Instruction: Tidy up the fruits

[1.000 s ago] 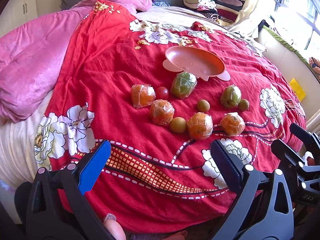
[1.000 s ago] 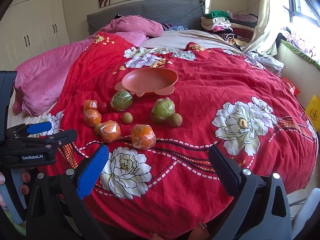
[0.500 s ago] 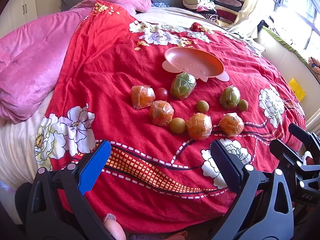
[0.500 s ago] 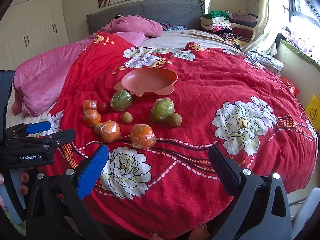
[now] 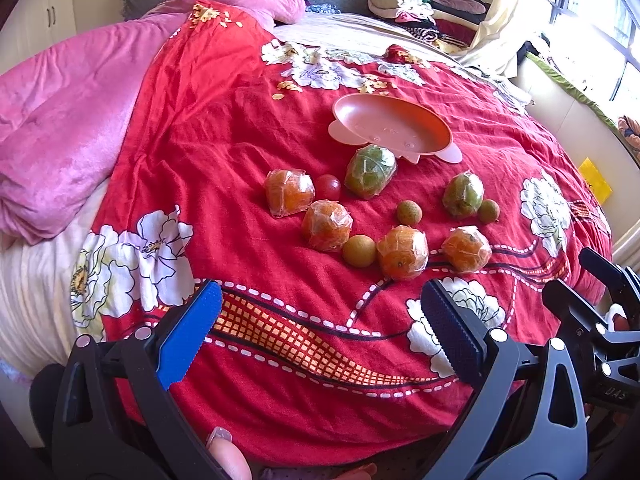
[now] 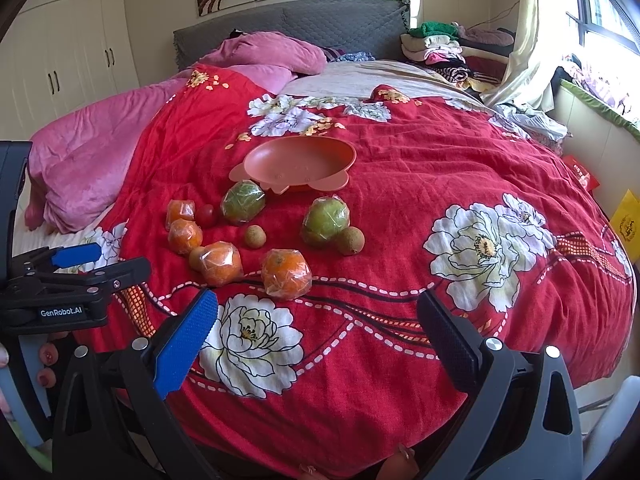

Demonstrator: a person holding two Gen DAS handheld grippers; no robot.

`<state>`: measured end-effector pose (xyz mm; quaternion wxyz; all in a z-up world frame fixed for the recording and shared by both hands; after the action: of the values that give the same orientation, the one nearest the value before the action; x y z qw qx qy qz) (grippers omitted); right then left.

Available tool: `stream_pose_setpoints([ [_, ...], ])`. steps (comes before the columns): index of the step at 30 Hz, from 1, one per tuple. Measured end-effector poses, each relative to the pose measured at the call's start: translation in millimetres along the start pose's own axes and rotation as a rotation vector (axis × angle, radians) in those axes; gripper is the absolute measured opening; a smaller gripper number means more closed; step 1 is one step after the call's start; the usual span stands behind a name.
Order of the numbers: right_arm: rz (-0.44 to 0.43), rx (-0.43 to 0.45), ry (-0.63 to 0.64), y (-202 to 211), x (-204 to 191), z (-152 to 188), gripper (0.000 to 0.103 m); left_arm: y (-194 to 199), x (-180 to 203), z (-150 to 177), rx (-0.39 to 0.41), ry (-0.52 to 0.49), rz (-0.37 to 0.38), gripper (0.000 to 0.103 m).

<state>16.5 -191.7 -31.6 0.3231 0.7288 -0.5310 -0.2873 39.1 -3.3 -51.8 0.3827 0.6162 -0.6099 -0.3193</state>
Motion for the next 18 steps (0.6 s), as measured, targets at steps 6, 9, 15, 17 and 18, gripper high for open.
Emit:
stream_pose_setpoints([
  [6,-0.004,0.0,0.001,-0.6,-1.4,-0.1,0.099,-3.7,-2.3,0.9,-0.011,-0.002,0.014,0.094],
  [9,-0.009,-0.003,-0.004,-2.5,-0.9,-0.3,0.099,-6.6,-2.9,1.0,-0.017,-0.008,0.021,0.094],
  [15,-0.022,-0.019,-0.016,-9.8,0.6,-2.4,0.099,-13.4,-6.2,-1.5,-0.027,-0.007,0.031,0.094],
  [17,-0.036,-0.028,-0.015,-14.5,0.5,-4.3,0.099,-17.6,-8.1,-4.6,-0.042,-0.011,0.043,0.094],
  [18,-0.038,-0.037,-0.016,-18.1,0.8,-5.2,0.099,-19.5,-8.6,-6.5,-0.046,-0.011,0.052,0.094],
])
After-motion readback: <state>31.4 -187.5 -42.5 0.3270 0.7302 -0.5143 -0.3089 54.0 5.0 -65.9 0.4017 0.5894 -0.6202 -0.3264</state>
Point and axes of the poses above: each gripper's, at about its wrist camera, not at the fingertips, and y roughly against the way its jaws point, x to its right, z to its underside, the point moved 7 cm from there along -y, roughly the way its jaws point, and after that the axes turned 7 degrees about -x, right-handed, at the moved point
